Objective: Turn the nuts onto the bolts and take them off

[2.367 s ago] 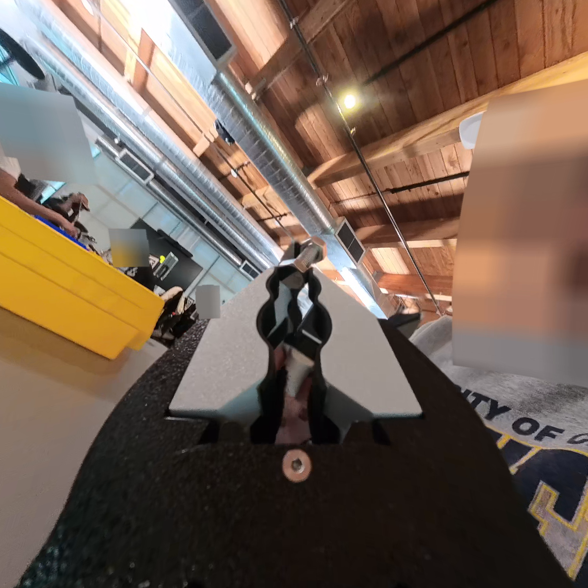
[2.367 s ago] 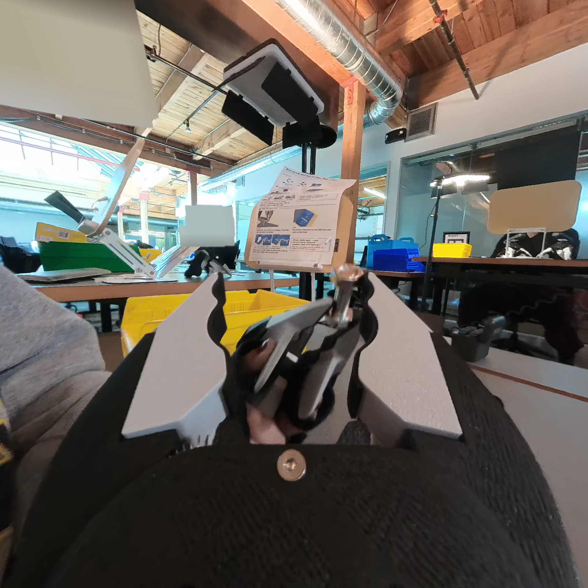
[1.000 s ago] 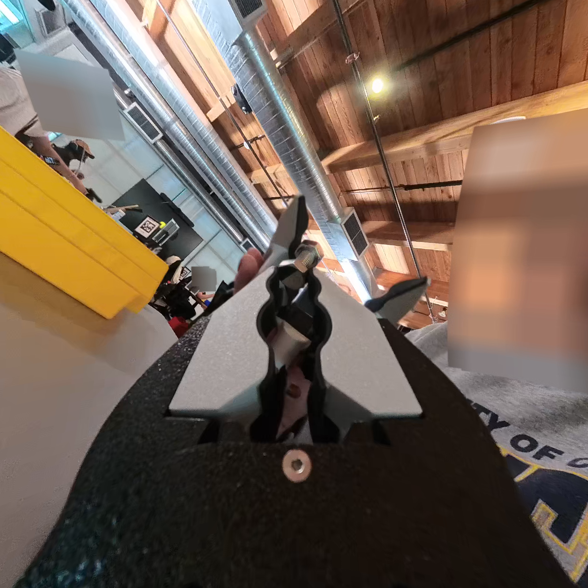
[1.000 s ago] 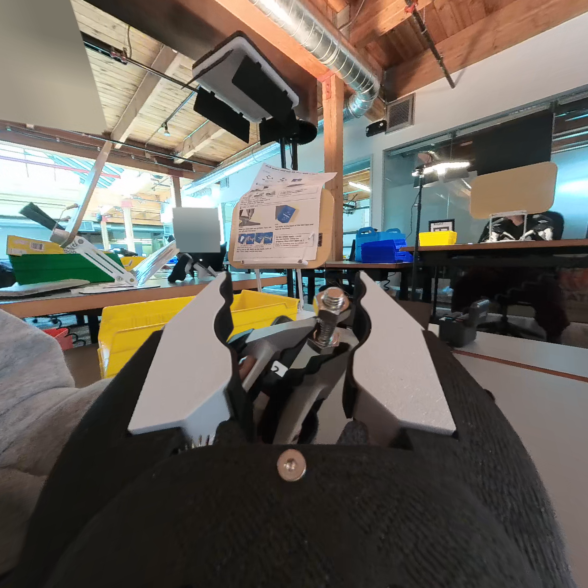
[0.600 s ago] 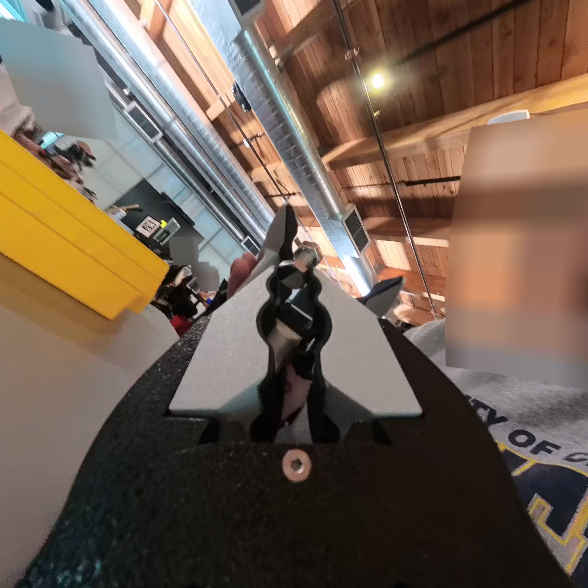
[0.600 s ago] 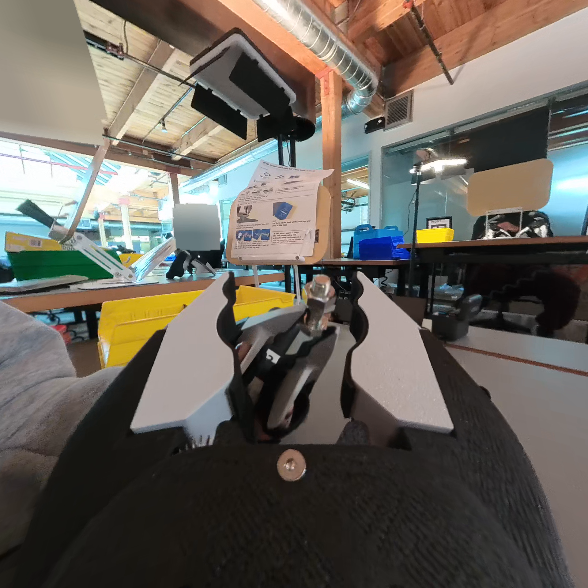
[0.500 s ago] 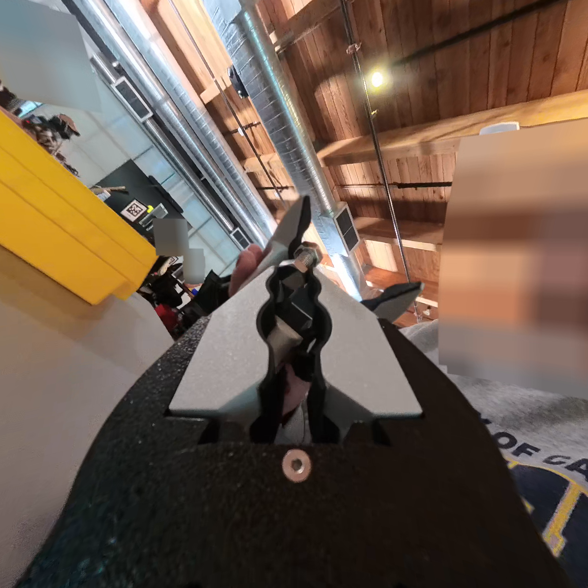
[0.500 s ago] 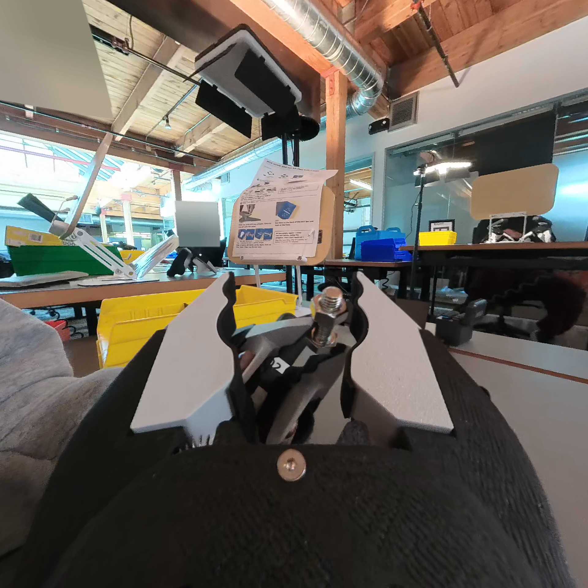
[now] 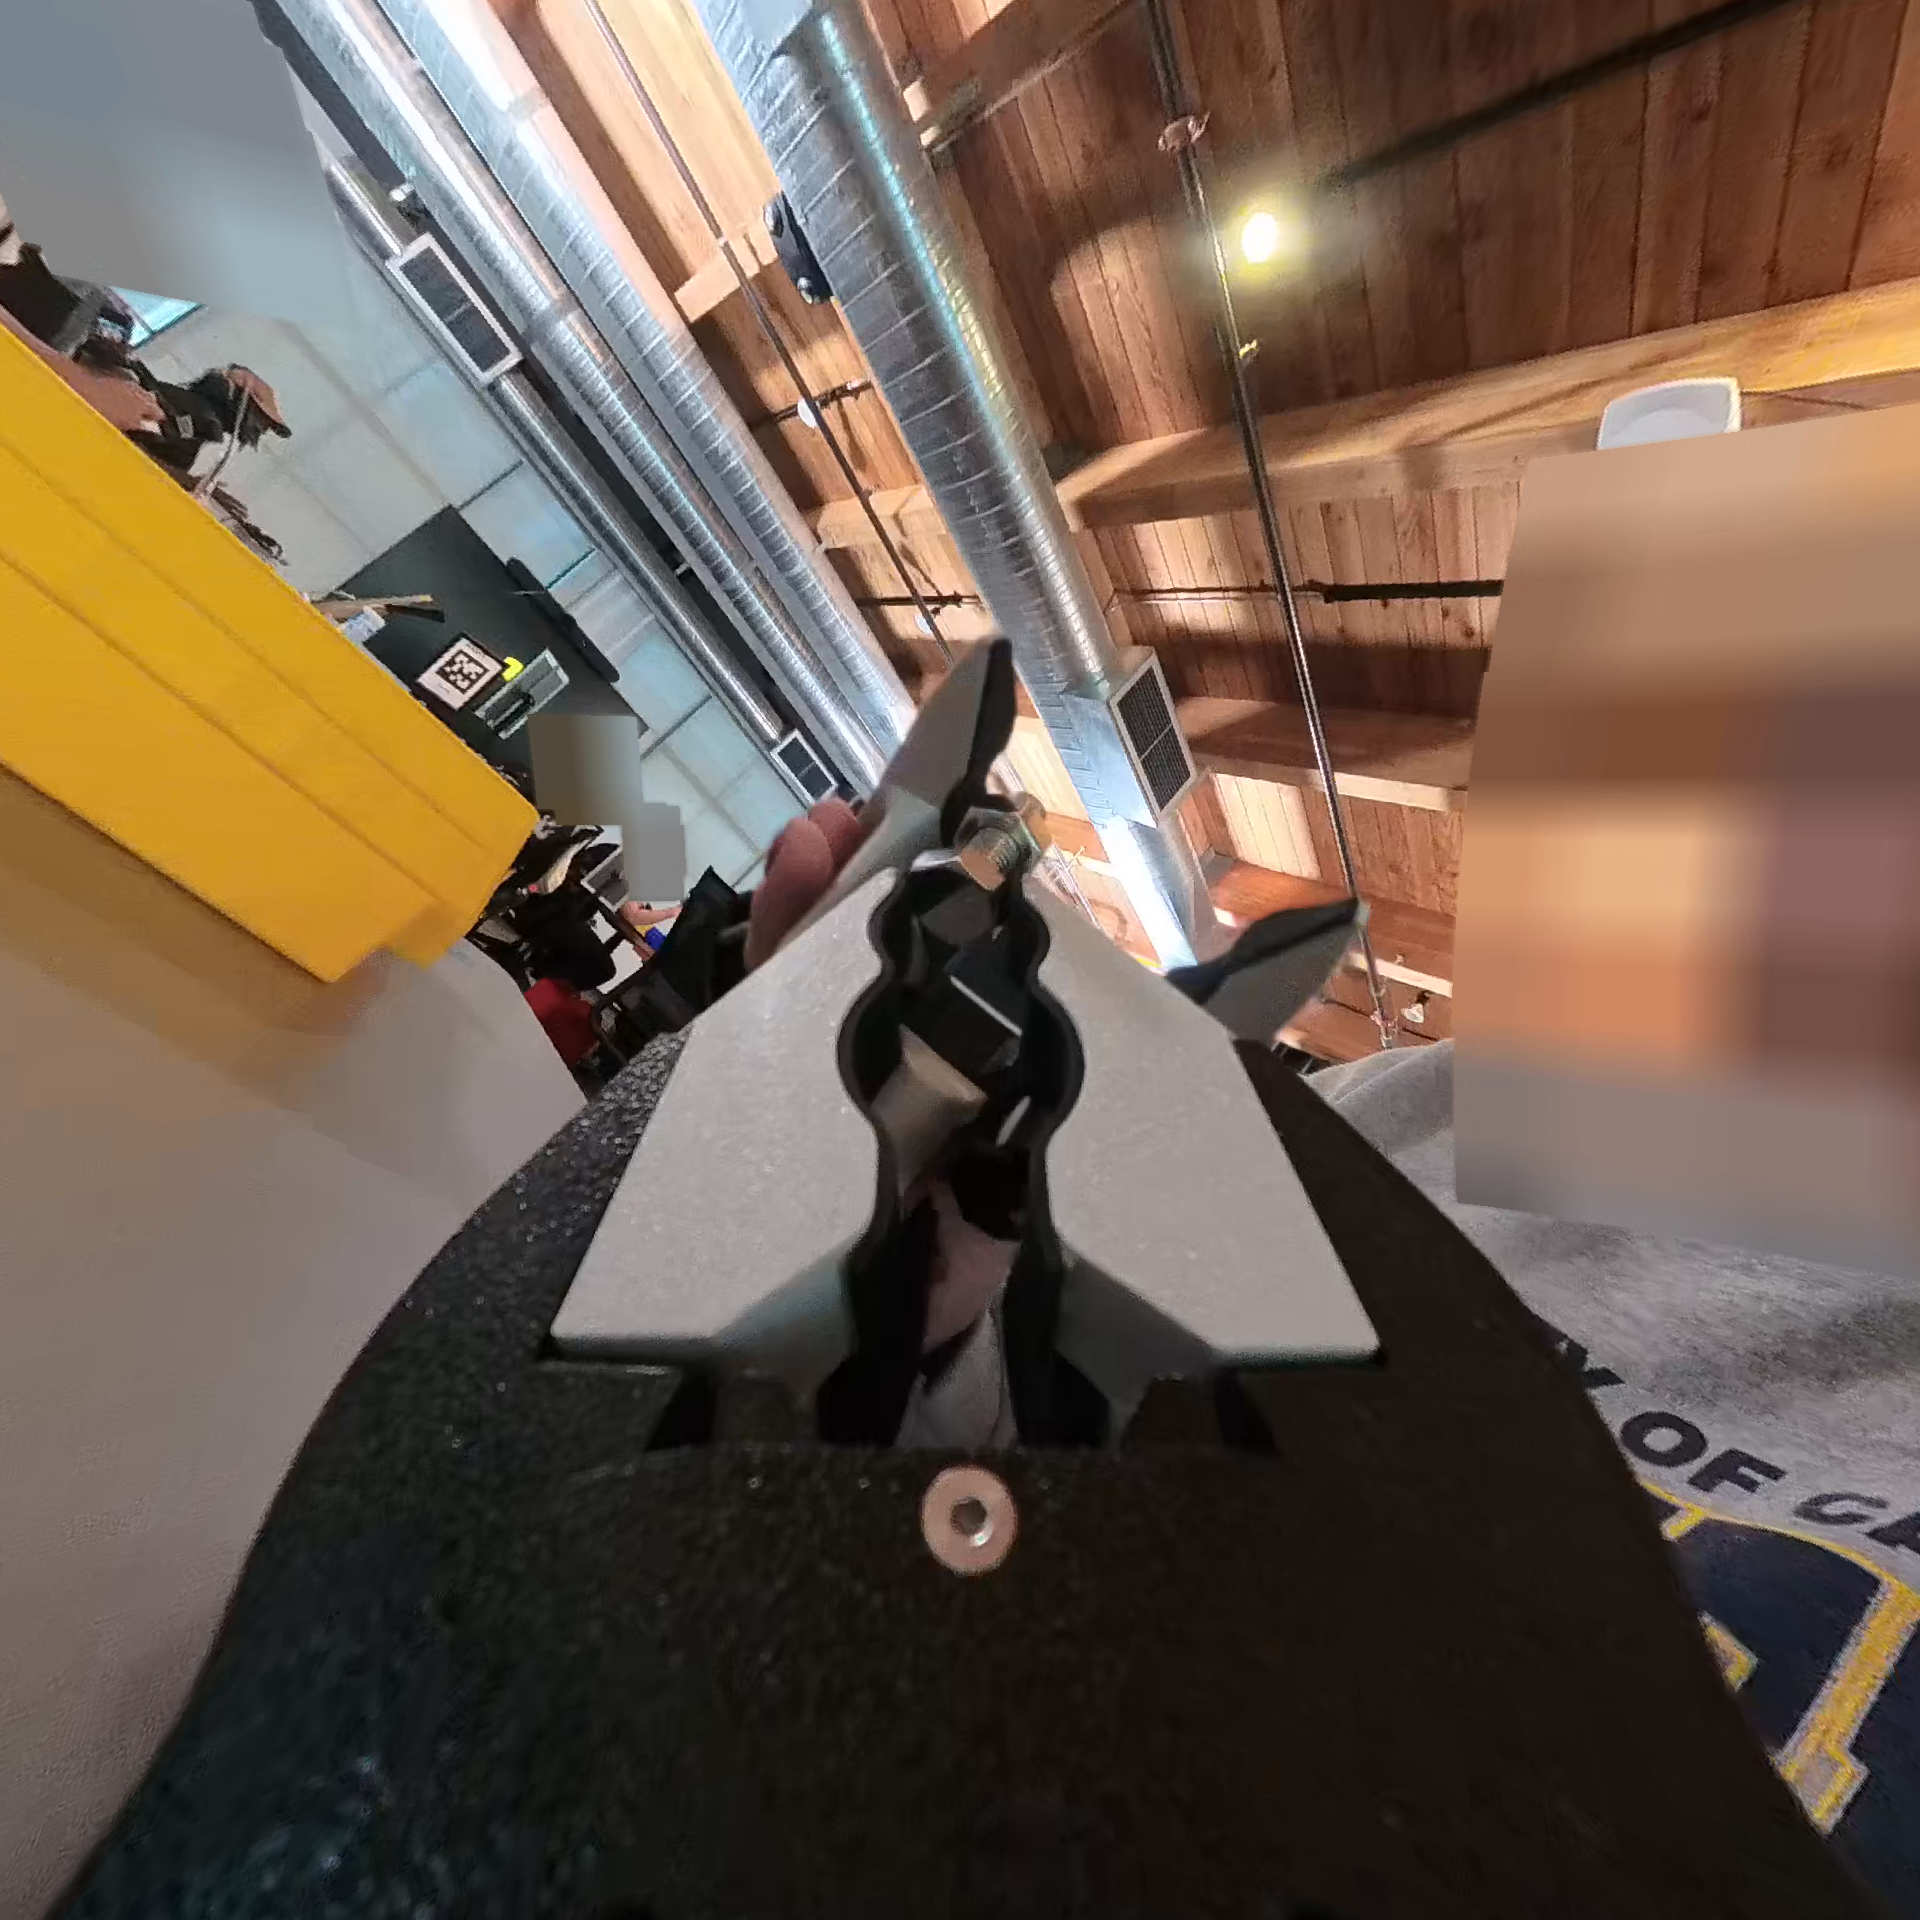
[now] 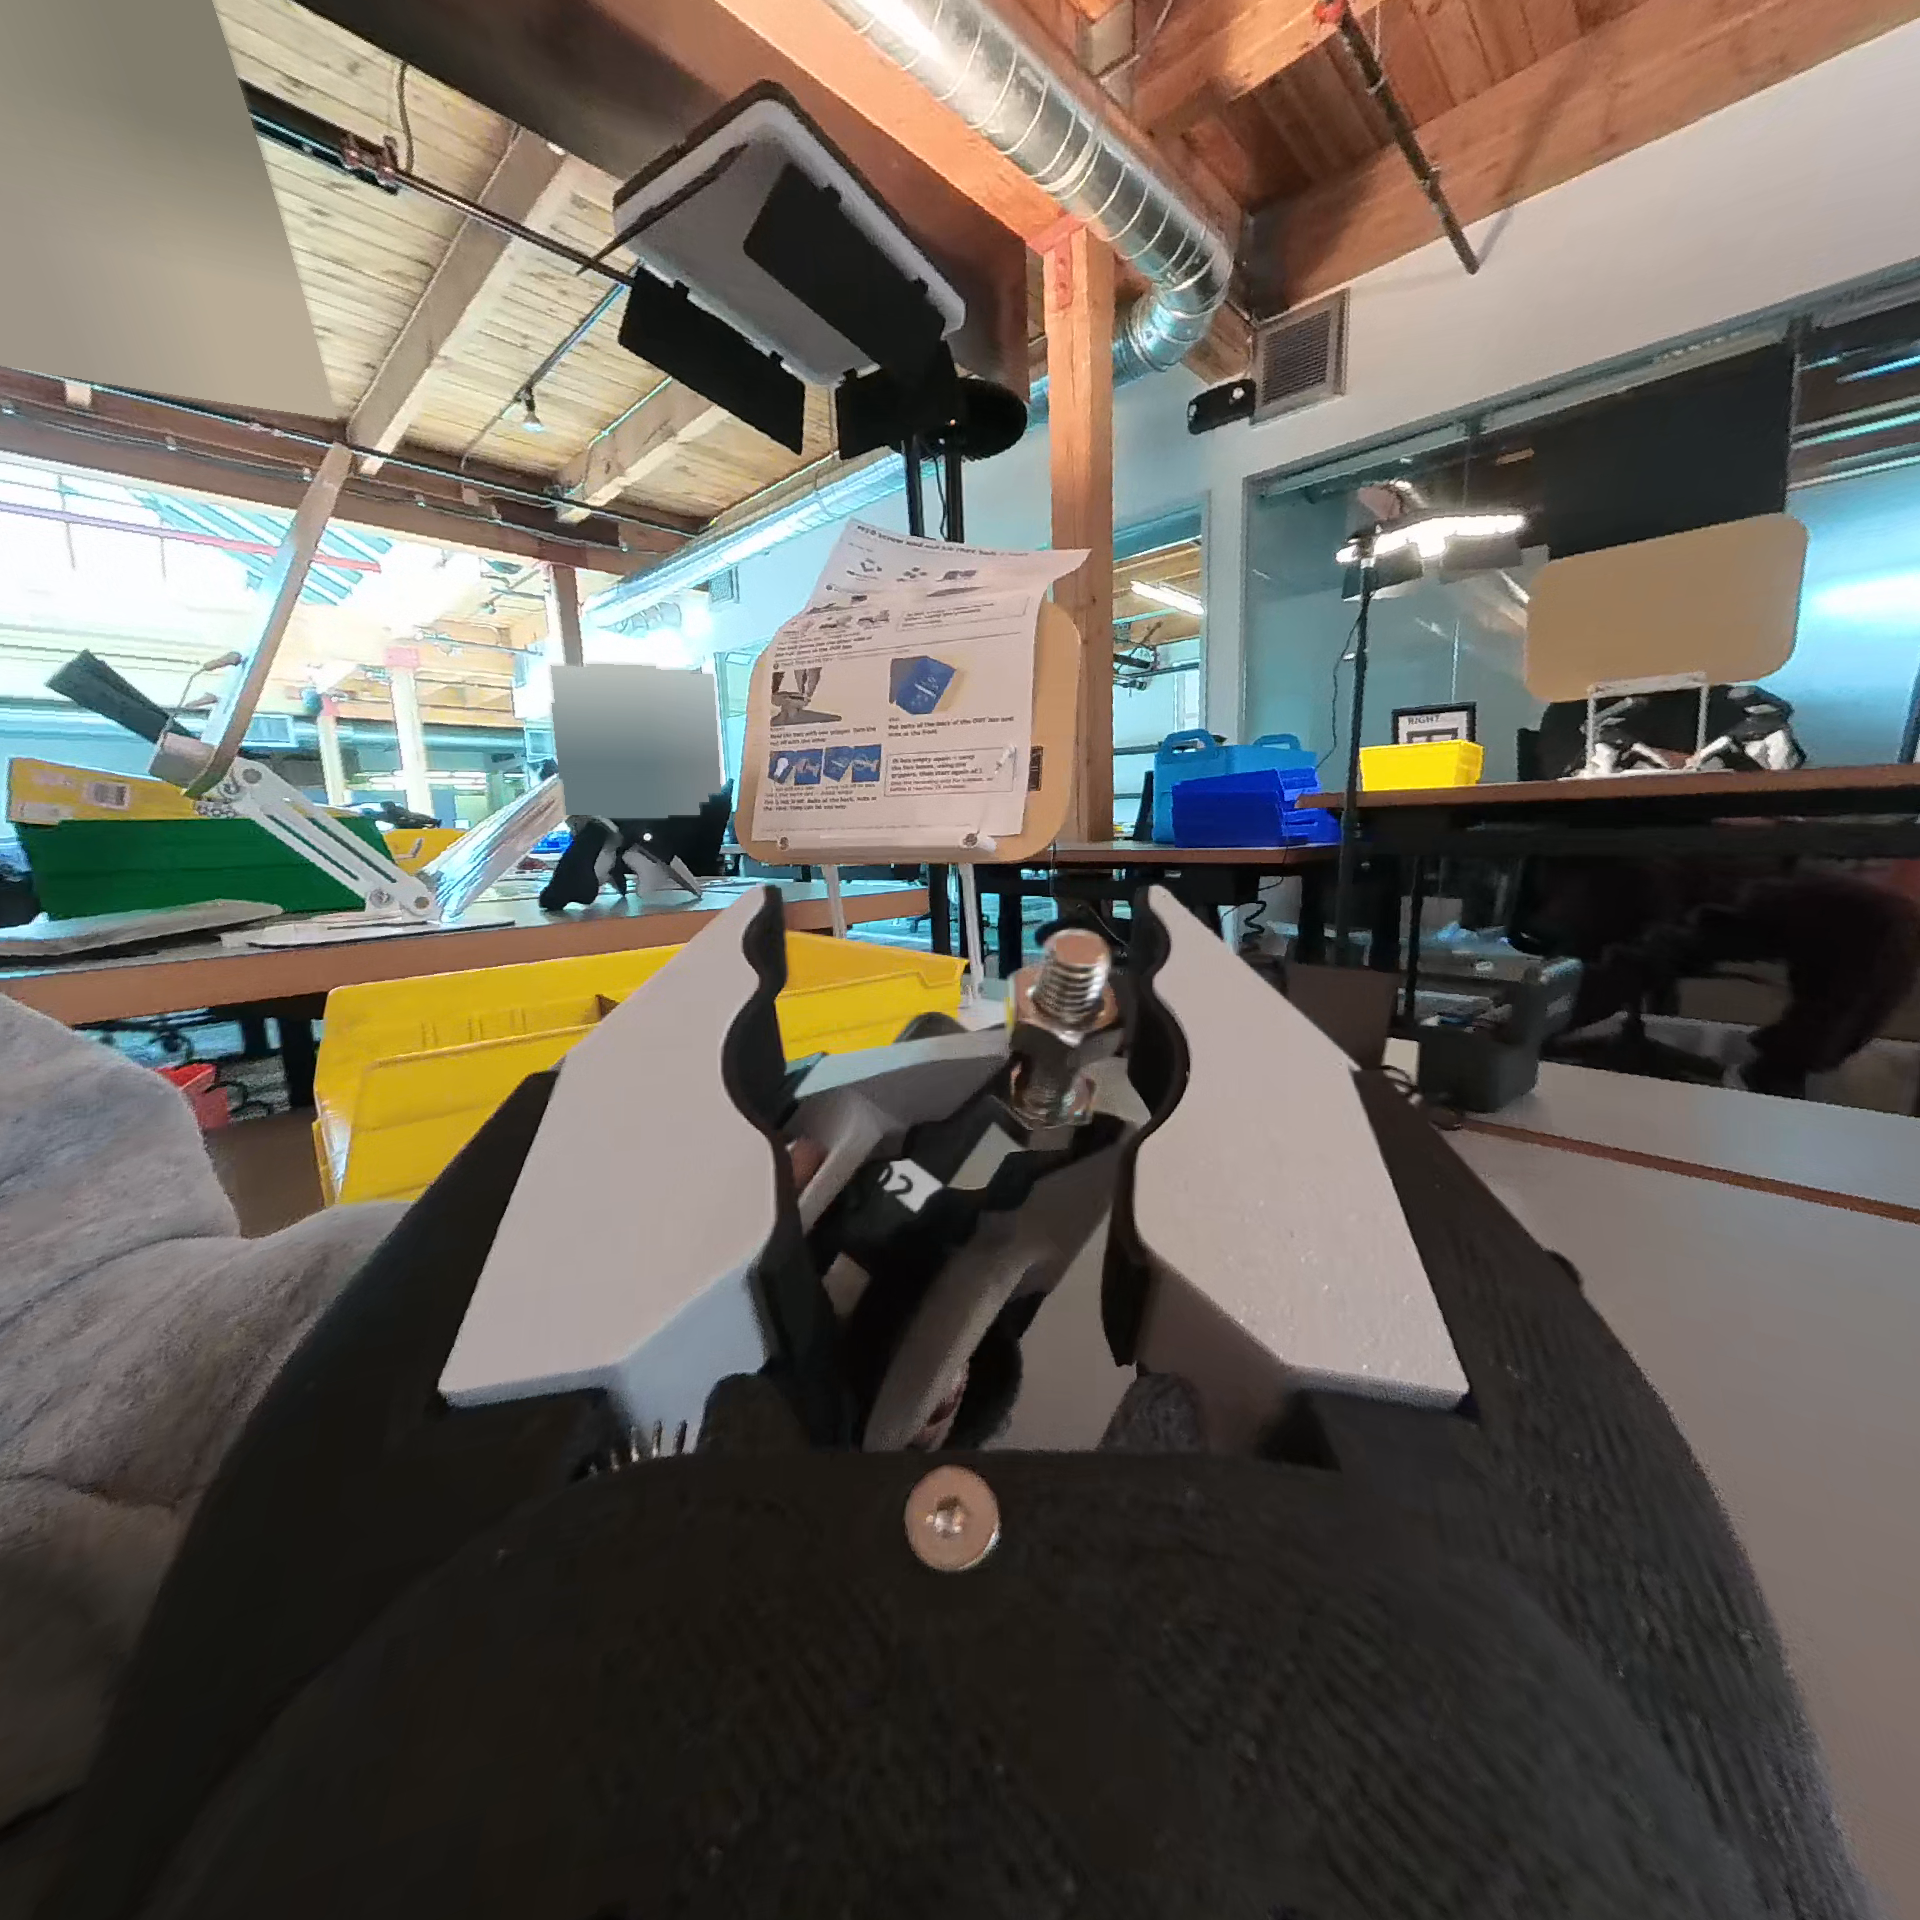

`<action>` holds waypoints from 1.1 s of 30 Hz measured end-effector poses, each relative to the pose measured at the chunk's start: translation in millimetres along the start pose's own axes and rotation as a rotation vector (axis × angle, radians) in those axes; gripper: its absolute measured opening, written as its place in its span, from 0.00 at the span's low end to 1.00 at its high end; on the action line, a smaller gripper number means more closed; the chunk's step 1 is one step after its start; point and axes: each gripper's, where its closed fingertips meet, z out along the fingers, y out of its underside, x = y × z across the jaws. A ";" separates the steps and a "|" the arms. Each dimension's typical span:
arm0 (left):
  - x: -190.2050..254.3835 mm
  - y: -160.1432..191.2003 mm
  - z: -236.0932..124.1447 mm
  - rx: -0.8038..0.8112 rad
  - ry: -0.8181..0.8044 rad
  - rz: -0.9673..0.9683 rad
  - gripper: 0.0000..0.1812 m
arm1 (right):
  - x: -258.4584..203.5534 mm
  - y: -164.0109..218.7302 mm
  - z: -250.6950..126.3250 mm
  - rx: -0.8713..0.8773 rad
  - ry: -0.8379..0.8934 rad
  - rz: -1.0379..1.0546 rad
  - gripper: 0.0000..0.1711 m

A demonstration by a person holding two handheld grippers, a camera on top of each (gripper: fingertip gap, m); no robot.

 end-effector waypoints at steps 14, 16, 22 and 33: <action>-0.4 -17.6 -11.2 0.054 -0.051 0.106 0.08 | 24.7 -4.1 -24.1 -0.073 0.108 0.030 0.12; -0.9 -14.7 -9.7 0.034 -0.056 0.116 0.08 | 23.1 -4.1 -23.5 -0.084 0.089 0.051 0.09; -2.0 -7.9 -6.2 -0.018 -0.078 0.156 0.08 | 17.5 -0.7 -28.5 -0.127 0.041 0.096 0.04; -41.2 -41.6 -30.0 -0.085 -0.709 0.827 0.76 | 173.9 -83.6 -116.6 -0.550 0.508 -0.239 0.04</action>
